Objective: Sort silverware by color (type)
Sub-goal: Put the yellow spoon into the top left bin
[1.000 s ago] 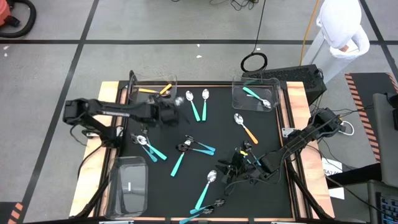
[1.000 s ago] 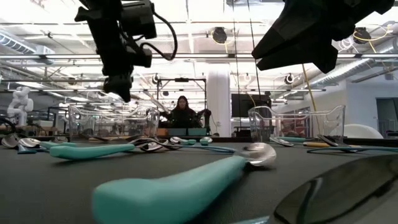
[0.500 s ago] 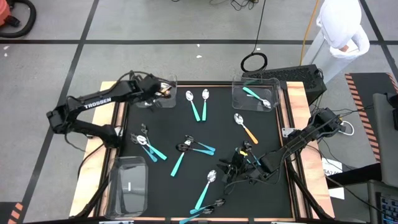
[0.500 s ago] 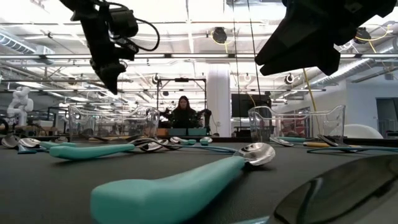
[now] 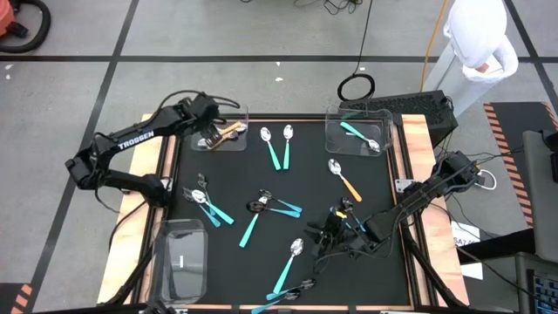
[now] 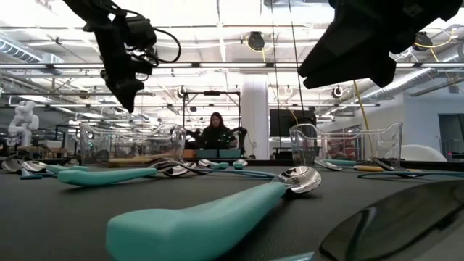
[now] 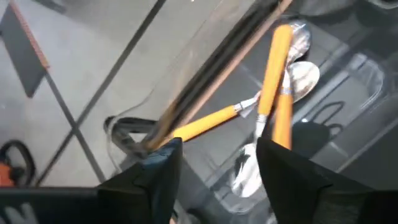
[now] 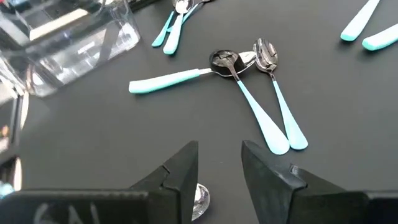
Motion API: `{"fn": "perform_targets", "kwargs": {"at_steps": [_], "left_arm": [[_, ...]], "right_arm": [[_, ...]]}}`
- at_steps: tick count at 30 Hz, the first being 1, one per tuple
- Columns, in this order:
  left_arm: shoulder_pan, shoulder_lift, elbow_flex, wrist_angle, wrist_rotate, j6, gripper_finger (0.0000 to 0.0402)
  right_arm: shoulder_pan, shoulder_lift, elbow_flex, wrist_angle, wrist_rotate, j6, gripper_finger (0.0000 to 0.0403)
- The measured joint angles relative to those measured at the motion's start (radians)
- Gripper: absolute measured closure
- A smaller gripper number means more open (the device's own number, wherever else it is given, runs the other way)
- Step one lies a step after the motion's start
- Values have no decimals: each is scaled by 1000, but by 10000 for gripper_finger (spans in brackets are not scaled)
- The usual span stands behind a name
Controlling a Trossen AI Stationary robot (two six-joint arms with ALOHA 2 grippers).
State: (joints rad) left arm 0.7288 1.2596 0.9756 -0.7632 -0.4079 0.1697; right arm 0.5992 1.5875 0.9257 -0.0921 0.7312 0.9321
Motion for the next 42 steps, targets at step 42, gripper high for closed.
{"fn": "perform_targets", "kwargs": {"at_steps": [42], "left_arm": [[-1022, 248, -75, 627, -11, -346, 261]], "right_arm": [[-743, -187, -213, -710, -374, -117, 191]]}}
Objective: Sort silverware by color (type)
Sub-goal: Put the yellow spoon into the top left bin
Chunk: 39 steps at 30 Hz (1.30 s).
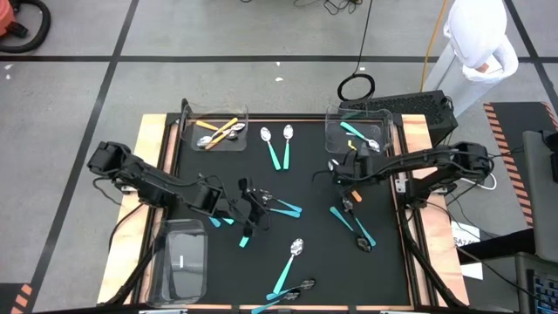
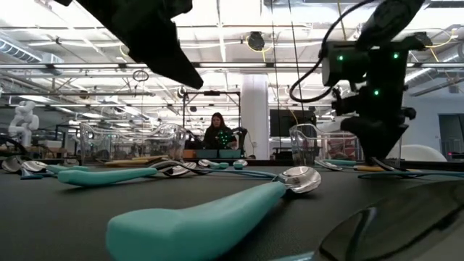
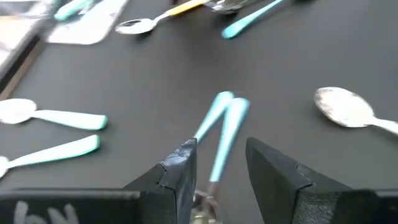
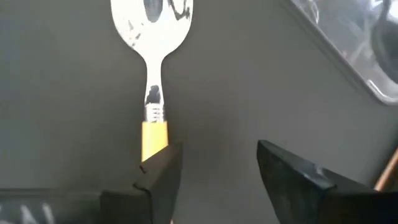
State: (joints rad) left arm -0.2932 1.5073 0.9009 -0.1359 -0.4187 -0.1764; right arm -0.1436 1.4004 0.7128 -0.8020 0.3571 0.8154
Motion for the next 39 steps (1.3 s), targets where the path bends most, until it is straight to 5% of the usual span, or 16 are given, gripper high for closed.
{"fn": "perform_targets", "kwargs": {"at_steps": [4, 10, 26, 32, 39], "left_arm": [[11, 33, 0, 7, -91, -2, 261], [44, 92, 0, 56, -88, -2, 261], [96, 155, 0, 113, -82, 9, 261], [122, 163, 0, 124, -83, 94, 261], [160, 222, -6, 130, -82, 108, 261]], "right_arm": [[-30, 0, -33, 114, -51, -67, 179], [-45, 0, -45, 224, -104, -114, 190], [-46, -38, 19, 236, -101, -97, 202], [-35, -17, 19, 283, -204, -55, 202], [-3, -16, 19, 267, -205, -2, 202]]}}
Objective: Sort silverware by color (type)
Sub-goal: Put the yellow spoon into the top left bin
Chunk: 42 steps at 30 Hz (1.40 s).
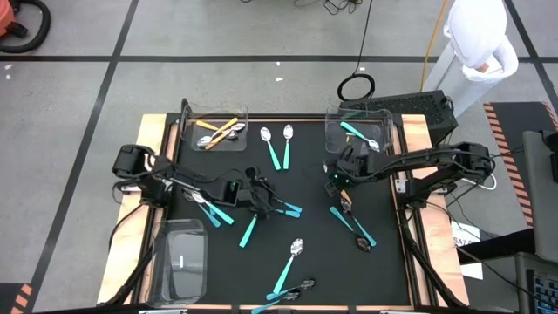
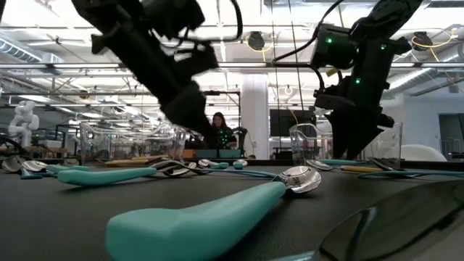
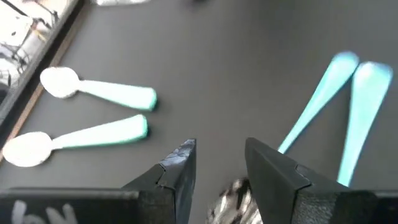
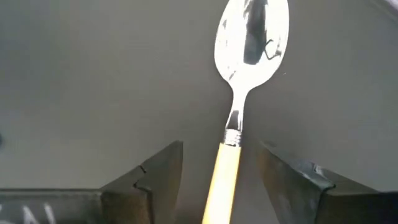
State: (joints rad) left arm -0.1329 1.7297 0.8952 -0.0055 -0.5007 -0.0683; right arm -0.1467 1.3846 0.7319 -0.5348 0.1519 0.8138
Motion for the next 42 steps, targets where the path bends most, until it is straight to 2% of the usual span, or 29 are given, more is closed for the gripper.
{"fn": "perform_targets", "kwargs": {"at_steps": [4, 8, 13, 17, 27, 29, 32, 35, 38, 42], "left_arm": [[24, 54, -1, -4, -1, 2, 261], [45, 107, -2, -1, -1, -4, 261], [59, 150, -2, 70, 0, -3, 261], [67, 160, -2, 145, 29, -2, 261], [66, 152, -1, 209, 110, 55, 261], [66, 152, -1, 206, 112, 52, 261], [66, 152, -1, 206, 111, 58, 261], [67, 145, -1, 203, 96, 82, 261], [80, 125, -1, 205, 61, 77, 261], [108, 64, -2, 206, 55, 75, 261]], "right_arm": [[14, 0, -8, 16, 1, 29, 204], [14, 0, -8, 14, 4, 31, 223], [14, 0, -8, 17, 93, 39, 251], [14, 8, -8, 23, 106, 39, 261], [18, 150, -4, 64, 92, 27, 268], [20, 166, -4, 68, 92, 21, 280], [33, 168, -6, 97, 94, 0, 324], [63, 170, -10, 191, 147, -20, 368], [96, 177, -10, 318, 217, -75, 368], [149, 174, -10, 462, 338, -226, 368]]}}
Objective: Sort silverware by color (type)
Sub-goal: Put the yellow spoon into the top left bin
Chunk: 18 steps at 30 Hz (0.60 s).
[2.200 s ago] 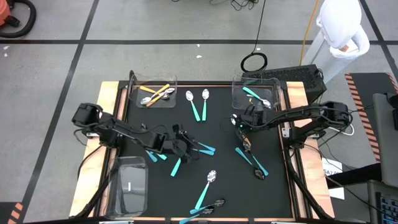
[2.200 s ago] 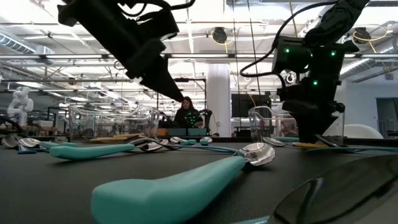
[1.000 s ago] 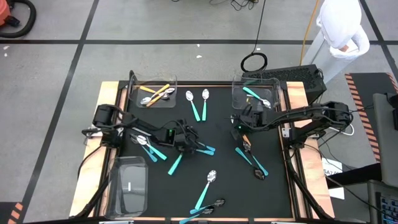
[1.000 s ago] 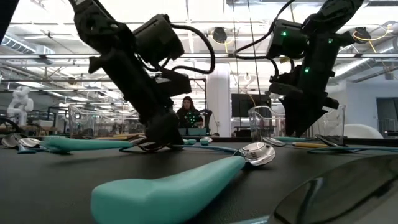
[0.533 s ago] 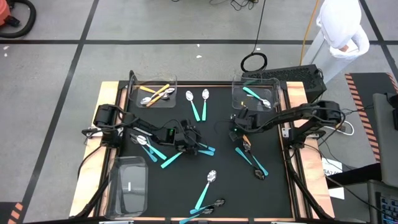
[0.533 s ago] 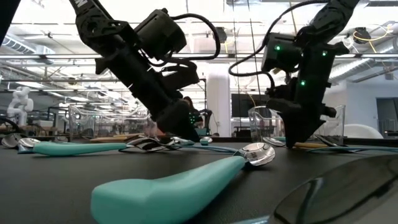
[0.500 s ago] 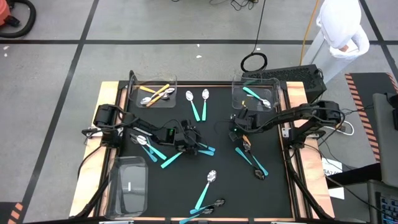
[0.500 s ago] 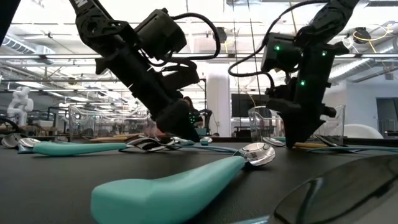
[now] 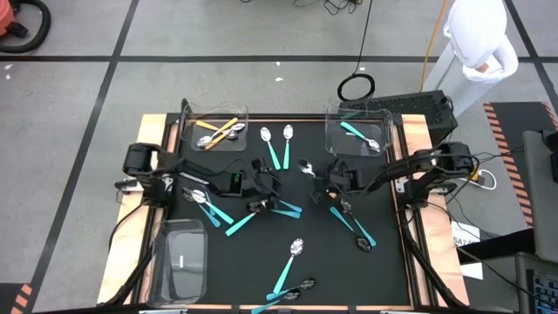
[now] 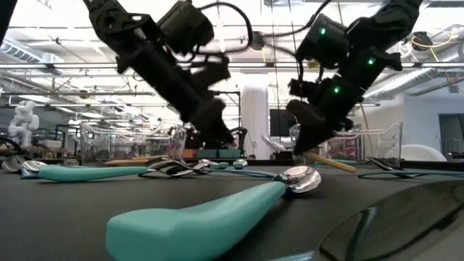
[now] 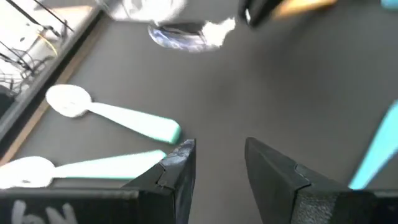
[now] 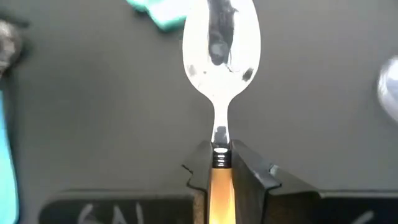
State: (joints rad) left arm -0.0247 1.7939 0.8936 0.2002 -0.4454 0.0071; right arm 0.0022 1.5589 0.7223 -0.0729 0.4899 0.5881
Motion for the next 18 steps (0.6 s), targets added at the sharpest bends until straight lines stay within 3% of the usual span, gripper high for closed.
{"fn": "perform_targets", "kwargs": {"at_steps": [8, 14, 18], "left_arm": [[85, -87, 1, 109, 47, -1, 257], [163, -75, 1, 282, 190, 1, 196], [211, -63, 1, 318, 268, -2, 151]], "right_arm": [[77, -1, 0, 100, 315, -243, 368], [78, -1, 0, 120, 402, -406, 367], [78, -1, 0, 153, 403, -523, 366]]}}
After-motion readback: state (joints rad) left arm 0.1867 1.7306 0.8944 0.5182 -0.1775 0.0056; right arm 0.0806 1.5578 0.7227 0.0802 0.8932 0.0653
